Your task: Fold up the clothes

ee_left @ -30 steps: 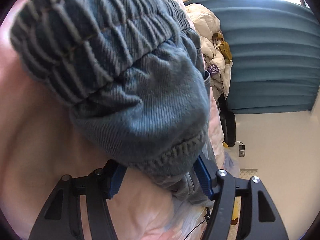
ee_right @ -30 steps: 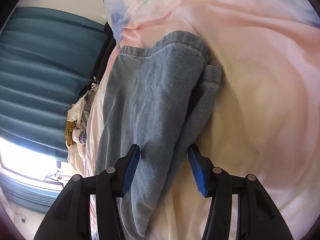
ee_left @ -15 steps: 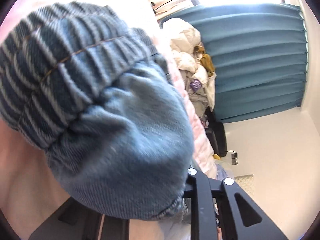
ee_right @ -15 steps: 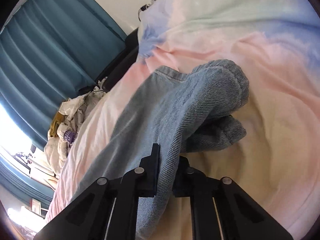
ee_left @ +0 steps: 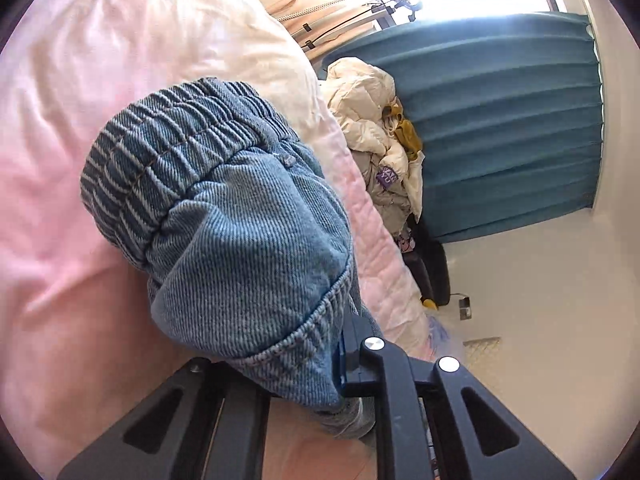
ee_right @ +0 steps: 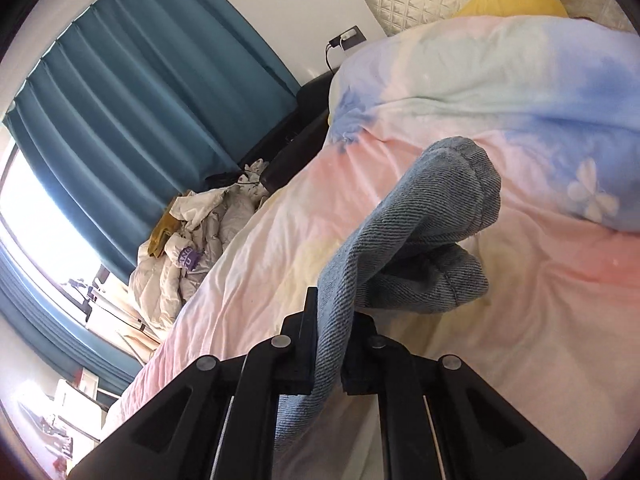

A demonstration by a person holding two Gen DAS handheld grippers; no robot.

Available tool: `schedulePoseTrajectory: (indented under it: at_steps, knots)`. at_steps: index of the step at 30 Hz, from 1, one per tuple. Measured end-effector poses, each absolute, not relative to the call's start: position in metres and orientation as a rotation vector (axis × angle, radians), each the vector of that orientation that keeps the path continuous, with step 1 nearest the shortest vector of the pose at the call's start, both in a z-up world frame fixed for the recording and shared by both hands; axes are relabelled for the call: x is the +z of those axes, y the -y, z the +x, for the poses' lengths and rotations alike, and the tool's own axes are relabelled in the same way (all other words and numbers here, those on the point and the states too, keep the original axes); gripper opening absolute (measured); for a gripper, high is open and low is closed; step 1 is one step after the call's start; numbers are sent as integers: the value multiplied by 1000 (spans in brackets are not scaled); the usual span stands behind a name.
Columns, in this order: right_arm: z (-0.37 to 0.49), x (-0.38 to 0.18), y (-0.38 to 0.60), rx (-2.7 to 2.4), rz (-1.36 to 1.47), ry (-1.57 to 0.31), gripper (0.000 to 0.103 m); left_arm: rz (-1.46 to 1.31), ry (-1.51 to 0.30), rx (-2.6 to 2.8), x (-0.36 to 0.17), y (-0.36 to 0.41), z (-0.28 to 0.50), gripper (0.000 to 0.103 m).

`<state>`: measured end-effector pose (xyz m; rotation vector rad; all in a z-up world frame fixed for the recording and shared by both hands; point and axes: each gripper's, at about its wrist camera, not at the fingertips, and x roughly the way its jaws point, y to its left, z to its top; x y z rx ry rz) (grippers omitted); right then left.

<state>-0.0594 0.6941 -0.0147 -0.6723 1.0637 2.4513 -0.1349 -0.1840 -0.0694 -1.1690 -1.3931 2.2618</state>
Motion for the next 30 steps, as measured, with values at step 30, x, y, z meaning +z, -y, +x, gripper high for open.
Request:
schedulePoseTrajectory:
  at_steps: [30]
  knots:
    - [24,-174,-719,2459,-696,-1363,15,-1223,507,2724,-5,114,-83,30]
